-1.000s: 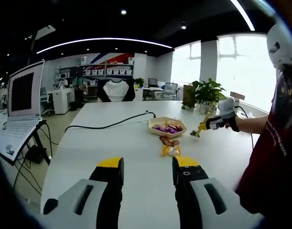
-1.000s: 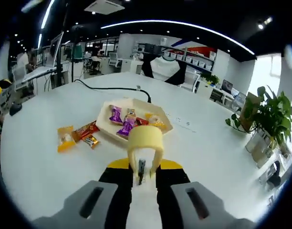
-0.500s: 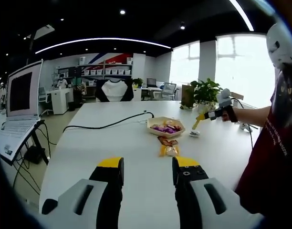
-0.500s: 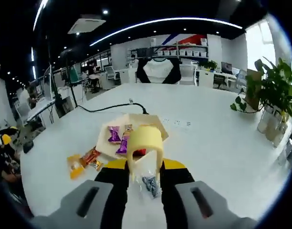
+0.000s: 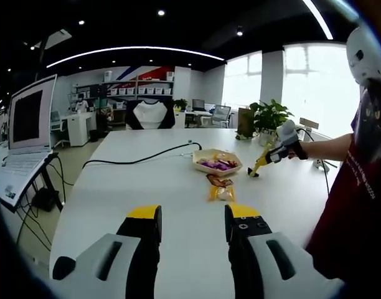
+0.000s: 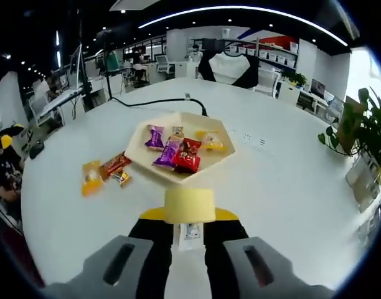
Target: Place the target food into the container with the food tongs after gripping and lifting it, then release it inside without dropping or visibly crushing the food.
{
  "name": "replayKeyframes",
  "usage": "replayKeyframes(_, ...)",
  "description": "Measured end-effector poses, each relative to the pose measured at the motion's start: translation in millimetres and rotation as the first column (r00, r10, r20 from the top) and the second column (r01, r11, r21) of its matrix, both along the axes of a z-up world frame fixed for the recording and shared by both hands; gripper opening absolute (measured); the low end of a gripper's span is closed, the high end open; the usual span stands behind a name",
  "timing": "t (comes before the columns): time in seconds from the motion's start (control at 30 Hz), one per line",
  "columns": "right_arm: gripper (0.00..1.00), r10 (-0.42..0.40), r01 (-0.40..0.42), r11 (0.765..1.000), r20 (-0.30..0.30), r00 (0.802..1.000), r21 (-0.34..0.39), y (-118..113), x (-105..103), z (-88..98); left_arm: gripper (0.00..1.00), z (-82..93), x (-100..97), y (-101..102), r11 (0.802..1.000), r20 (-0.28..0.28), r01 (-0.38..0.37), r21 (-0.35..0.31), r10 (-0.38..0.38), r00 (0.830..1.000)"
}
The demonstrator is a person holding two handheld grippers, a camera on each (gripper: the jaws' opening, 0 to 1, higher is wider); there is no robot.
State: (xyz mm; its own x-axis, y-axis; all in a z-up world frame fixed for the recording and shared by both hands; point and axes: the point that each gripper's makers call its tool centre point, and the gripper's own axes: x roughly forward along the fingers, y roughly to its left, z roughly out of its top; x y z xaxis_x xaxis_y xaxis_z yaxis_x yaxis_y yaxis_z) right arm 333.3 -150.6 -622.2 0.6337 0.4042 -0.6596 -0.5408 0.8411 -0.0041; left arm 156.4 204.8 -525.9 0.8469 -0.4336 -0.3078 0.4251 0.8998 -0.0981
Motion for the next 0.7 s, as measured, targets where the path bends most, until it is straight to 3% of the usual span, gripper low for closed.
replayKeyframes(0.03,0.13,-0.005,0.005,1.0,-0.001,1.0,0.002,0,0,0.6,0.43,0.8,0.6,-1,1.0,0.002,0.001,-0.003,-0.001,1.0)
replayKeyframes(0.1,0.14,-0.086,0.09,0.992,-0.053,0.995,0.087,-4,0,1.2,0.43,1.9,1.3,0,1.0,0.005,0.001,0.0,-0.001,1.0)
replayKeyframes(0.17,0.14,-0.168,0.186,0.963,-0.106,0.98,0.195,-8,4,2.8,0.43,2.3,0.7,1,1.0,0.006,0.0,0.0,0.0,1.0)
replayKeyframes(0.27,0.14,-0.277,0.33,0.881,-0.195,0.941,0.338,-26,12,1.6,0.43,0.2,-1.7,6,1.0,-0.002,-0.014,-0.001,0.014,1.0)
replayKeyframes(0.33,0.14,-0.323,0.406,0.796,-0.252,0.912,0.45,-37,15,3.5,0.43,-1.1,-3.0,8,1.0,-0.009,-0.02,0.001,0.02,1.0)
replayKeyframes(0.4,0.14,-0.342,0.439,0.751,-0.279,0.897,0.494,-44,17,3.4,0.43,-0.9,-3.2,8,1.0,-0.011,-0.02,0.003,0.02,1.0)
replayKeyframes(0.43,0.14,-0.363,0.479,0.693,-0.313,0.878,0.539,-50,17,4.2,0.43,-0.1,-2.8,7,1.0,-0.01,-0.02,0.006,0.02,1.0)
replayKeyframes(0.53,0.14,-0.387,0.53,0.592,-0.363,0.847,0.607,-61,15,5.5,0.43,2.2,-0.2,5,1.0,-0.007,-0.016,0.009,0.016,1.0)
replayKeyframes(0.63,0.14,-0.408,0.54,0.544,-0.359,0.839,0.642,-69,13,8.9,0.43,4.4,3.0,1,1.0,-0.005,-0.006,0.015,0.006,1.0)
replayKeyframes(0.67,0.14,-0.408,0.534,0.558,-0.35,0.843,0.635,-70,10,8.0,0.43,4.8,3.8,-1,1.0,-0.005,-0.004,0.015,0.004,1.0)
replayKeyframes(0.7,0.14,-0.414,0.533,0.557,-0.343,0.843,0.637,-72,10,8.0,0.43,5.1,4.8,-2,1.0,-0.005,0.0,0.016,0.0,1.0)
